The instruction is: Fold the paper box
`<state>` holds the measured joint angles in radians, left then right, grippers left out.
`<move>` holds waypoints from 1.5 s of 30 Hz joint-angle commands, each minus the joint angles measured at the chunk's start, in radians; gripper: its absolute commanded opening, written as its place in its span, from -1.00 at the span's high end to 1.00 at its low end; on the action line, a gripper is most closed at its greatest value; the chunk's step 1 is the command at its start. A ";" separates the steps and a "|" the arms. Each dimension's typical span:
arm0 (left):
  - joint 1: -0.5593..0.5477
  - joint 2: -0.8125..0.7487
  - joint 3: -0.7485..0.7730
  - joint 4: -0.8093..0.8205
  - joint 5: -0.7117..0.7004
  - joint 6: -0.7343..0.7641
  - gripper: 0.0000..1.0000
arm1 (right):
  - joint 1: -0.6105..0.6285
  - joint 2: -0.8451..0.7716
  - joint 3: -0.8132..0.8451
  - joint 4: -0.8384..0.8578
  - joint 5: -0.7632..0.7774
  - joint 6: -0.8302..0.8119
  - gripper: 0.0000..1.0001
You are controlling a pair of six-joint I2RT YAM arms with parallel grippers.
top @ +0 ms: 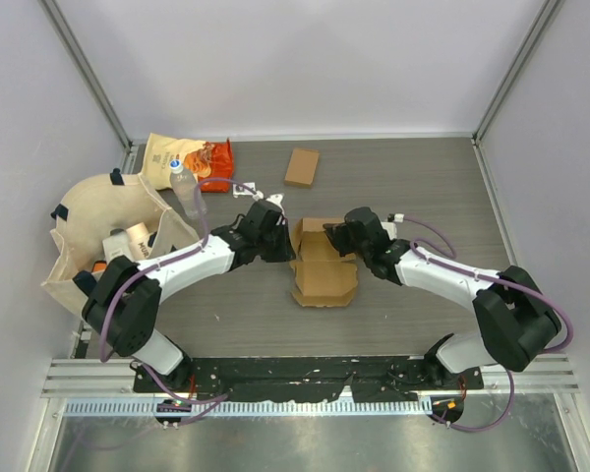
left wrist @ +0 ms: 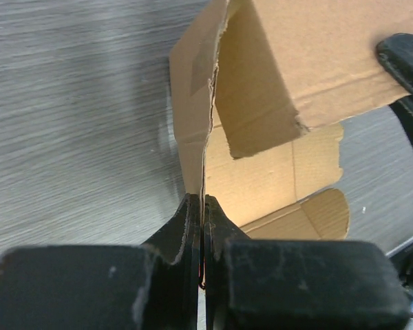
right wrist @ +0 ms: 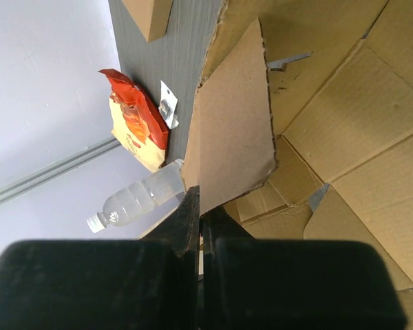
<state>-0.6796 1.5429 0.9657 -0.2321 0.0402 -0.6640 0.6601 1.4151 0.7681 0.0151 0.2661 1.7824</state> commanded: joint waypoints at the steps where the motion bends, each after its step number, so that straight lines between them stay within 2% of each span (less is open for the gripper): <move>1: 0.002 0.003 0.014 0.185 0.070 -0.075 0.94 | 0.030 0.008 -0.015 -0.041 -0.015 -0.043 0.98; 7: 0.011 0.008 0.145 -0.070 -0.123 0.040 0.87 | 0.032 -0.005 -0.024 -0.040 0.010 -0.069 0.98; 13: 0.083 0.005 0.191 -0.090 0.064 -0.005 0.85 | 0.032 -0.004 -0.024 -0.041 0.025 -0.094 0.98; 17: 0.084 0.032 0.223 -0.121 0.072 0.003 0.86 | 0.035 0.002 -0.032 -0.034 0.027 -0.106 0.98; 21: 0.080 0.054 0.182 -0.047 0.136 -0.093 0.96 | 0.038 0.002 -0.038 -0.023 0.027 -0.092 0.98; 24: 0.054 0.017 0.110 0.022 0.093 -0.112 1.00 | 0.042 -0.005 -0.038 -0.017 0.027 -0.095 0.98; 29: -0.008 -0.049 0.012 0.103 -0.113 -0.060 1.00 | 0.041 -0.022 -0.052 0.106 0.045 -0.146 0.98; 33: -0.008 -0.063 -0.005 0.103 -0.222 -0.051 1.00 | 0.032 -0.015 -0.095 0.343 0.022 -0.187 0.98; 38: -0.006 -0.084 0.041 0.054 -0.330 -0.031 1.00 | 0.030 0.011 -0.075 0.440 0.002 -0.230 0.98; 44: 0.000 -0.069 0.093 0.028 -0.413 -0.009 1.00 | 0.029 0.082 -0.090 0.631 -0.028 -0.250 0.98; 45: 0.002 -0.070 0.096 0.028 -0.421 -0.008 1.00 | 0.029 0.097 -0.098 0.705 -0.034 -0.259 0.98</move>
<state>-0.6792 1.4925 1.0035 -0.2451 -0.3058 -0.6941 0.6792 1.4715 0.6674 0.4736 0.2909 1.5646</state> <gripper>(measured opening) 0.036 0.042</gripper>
